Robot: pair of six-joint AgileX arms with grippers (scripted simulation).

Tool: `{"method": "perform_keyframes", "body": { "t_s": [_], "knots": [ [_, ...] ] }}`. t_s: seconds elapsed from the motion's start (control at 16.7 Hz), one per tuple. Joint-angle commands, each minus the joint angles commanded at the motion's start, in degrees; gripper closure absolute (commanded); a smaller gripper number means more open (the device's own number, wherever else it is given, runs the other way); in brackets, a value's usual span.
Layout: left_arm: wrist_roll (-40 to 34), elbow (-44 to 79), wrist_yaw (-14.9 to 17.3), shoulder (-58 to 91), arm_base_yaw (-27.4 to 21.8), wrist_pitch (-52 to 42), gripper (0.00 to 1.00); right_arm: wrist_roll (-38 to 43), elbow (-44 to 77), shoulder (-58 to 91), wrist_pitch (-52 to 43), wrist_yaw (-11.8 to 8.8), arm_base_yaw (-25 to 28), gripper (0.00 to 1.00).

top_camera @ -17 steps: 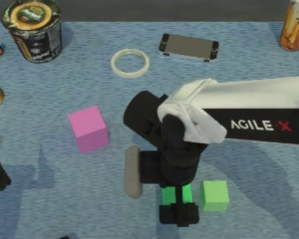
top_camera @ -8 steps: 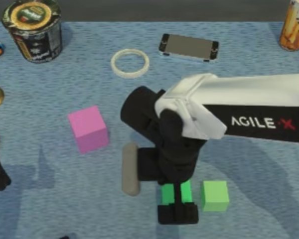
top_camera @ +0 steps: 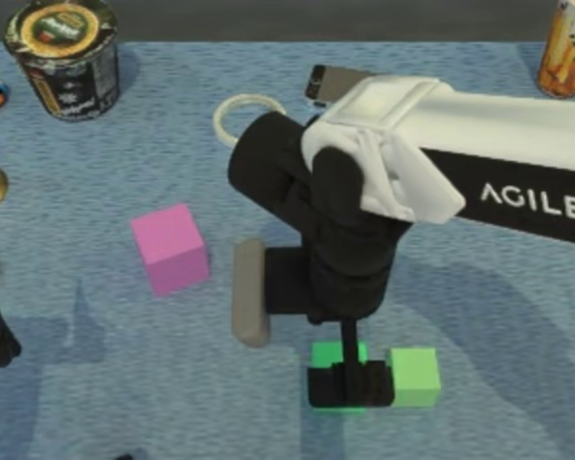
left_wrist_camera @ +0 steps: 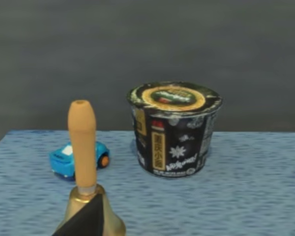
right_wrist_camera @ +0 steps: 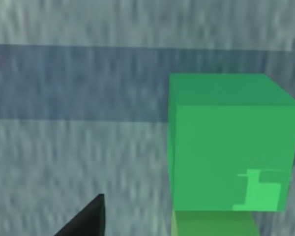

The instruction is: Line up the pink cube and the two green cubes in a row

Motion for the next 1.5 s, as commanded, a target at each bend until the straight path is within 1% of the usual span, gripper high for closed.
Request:
{"method": "perform_keyframes", "body": {
  "t_s": [0.18, 0.3, 0.54, 0.72, 1.02, 1.26, 1.5],
  "knots": [
    [0.0, 0.0, 0.0, 0.0, 0.0, 0.0, 0.0, -0.01, -0.14, 0.21, 0.15, 0.0, 0.1, 0.0],
    [0.85, 1.7, 0.06, 1.75, -0.45, -1.24, 0.0, 0.58, -1.35, -1.46, 1.33, -0.23, -0.79, 0.0],
    [5.61, 12.03, 0.12, 12.56, -2.68, -8.21, 0.0, 3.71, -8.34, -11.37, 7.97, -1.36, -5.5, 0.0],
    [11.09, 24.21, 0.05, 27.02, -5.09, -16.29, 0.0, 7.83, -17.58, -24.56, 15.79, -2.43, -11.26, 0.0],
    [22.03, 47.58, -0.08, 58.93, -9.93, -32.68, 0.0, 17.74, -39.48, -54.08, 31.37, -3.44, -23.87, 0.0],
    [30.75, 65.61, -0.06, 82.35, -13.92, -45.85, 0.0, 26.2, -58.03, -77.23, 43.12, -2.94, -33.77, 0.0],
    [38.13, 81.57, 0.02, 101.7, -17.34, -56.74, 0.0, 33.47, -73.54, -94.94, 53.23, -1.6, -41.65, 0.0]
  ]
}}
